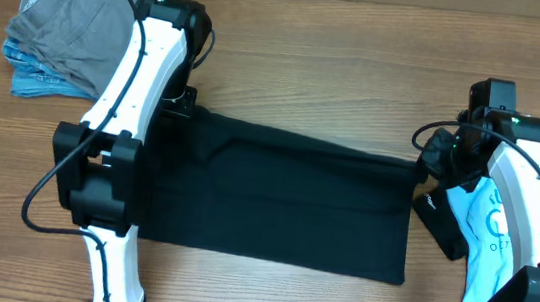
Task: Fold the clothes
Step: 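Fold the top half down toward the bottom edge with both grippers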
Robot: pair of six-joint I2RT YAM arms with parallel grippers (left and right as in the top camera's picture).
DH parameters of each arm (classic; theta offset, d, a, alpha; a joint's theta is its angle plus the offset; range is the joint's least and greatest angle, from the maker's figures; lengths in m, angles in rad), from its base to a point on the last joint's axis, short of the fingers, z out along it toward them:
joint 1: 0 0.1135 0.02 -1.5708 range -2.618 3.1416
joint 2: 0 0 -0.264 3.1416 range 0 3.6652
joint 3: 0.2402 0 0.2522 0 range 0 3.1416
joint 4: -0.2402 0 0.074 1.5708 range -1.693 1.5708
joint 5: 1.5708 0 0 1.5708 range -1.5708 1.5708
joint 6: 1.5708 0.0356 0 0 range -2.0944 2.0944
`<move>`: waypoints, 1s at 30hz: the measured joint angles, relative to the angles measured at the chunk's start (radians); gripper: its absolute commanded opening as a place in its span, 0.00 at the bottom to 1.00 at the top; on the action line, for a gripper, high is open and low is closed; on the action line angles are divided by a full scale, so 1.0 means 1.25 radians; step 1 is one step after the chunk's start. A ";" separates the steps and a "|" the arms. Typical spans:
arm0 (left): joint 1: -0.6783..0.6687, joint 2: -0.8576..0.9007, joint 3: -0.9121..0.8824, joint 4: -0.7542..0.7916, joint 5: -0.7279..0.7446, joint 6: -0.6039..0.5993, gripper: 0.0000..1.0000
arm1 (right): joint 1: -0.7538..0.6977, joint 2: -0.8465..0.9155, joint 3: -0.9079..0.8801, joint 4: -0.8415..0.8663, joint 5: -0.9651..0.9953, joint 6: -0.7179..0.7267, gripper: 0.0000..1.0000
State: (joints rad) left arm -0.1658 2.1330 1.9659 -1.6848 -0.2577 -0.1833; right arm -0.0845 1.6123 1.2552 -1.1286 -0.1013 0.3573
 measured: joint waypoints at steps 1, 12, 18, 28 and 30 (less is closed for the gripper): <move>0.000 -0.012 -0.011 0.001 0.015 0.002 0.04 | 0.000 0.000 0.000 -0.015 -0.002 0.002 0.04; 0.002 -0.238 -0.237 -0.007 0.066 0.005 0.04 | 0.000 0.000 0.000 -0.140 -0.006 0.005 0.04; 0.035 -0.252 -0.319 -0.002 0.069 0.005 0.04 | 0.000 0.000 -0.026 -0.135 -0.030 0.005 0.04; 0.083 -0.253 -0.358 -0.002 0.065 -0.004 0.04 | 0.000 0.000 -0.155 -0.112 -0.042 0.005 0.06; 0.087 -0.253 -0.365 -0.002 0.066 -0.005 0.04 | 0.000 0.000 -0.173 -0.112 -0.041 0.004 0.07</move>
State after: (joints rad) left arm -0.0570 1.8172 1.5093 -1.6875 -0.1757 -0.1890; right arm -0.0845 1.6123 1.0393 -1.2682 -0.1528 0.3622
